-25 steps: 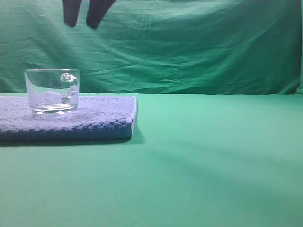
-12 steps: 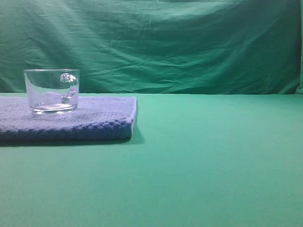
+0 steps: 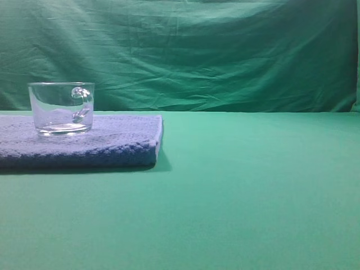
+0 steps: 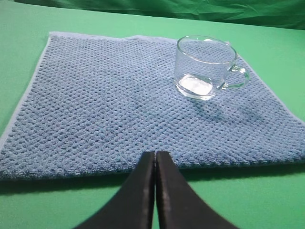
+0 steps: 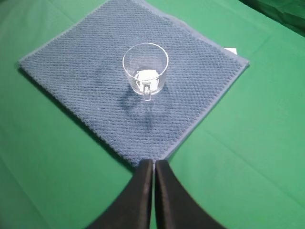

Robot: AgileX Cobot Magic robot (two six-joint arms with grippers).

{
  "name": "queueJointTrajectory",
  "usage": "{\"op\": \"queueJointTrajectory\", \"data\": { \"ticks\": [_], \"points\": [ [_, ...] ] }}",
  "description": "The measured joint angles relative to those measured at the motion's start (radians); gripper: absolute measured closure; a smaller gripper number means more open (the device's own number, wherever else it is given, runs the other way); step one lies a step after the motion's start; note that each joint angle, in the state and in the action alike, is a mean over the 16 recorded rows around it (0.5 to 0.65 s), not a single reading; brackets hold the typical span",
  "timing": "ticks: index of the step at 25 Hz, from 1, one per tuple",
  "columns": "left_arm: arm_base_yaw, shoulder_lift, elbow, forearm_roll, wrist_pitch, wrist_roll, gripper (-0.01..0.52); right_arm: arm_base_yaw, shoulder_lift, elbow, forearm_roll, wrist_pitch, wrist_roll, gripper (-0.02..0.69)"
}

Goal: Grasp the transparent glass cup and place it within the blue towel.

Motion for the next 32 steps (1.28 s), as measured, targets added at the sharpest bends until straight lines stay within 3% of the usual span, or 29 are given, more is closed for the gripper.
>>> {"op": "queueJointTrajectory", "data": {
  "ticks": [7, 18, 24, 32],
  "points": [
    [0.000, 0.000, 0.000, 0.000, 0.000, 0.000, 0.514, 0.000, -0.221, 0.153, 0.004, -0.055, -0.006, 0.665],
    [0.000, 0.000, 0.000, 0.000, 0.000, 0.000, 0.514, -0.037, -0.351, 0.183, -0.087, -0.036, -0.008, 0.665],
    [0.000, 0.000, 0.000, 0.000, 0.000, 0.000, 0.514, -0.183, -0.382, 0.230, -0.111, -0.055, -0.008, 0.665],
    [0.000, 0.000, 0.000, 0.000, 0.000, 0.000, 0.514, -0.499, -0.522, 0.412, -0.075, -0.123, -0.008, 0.665]
  ]
}}
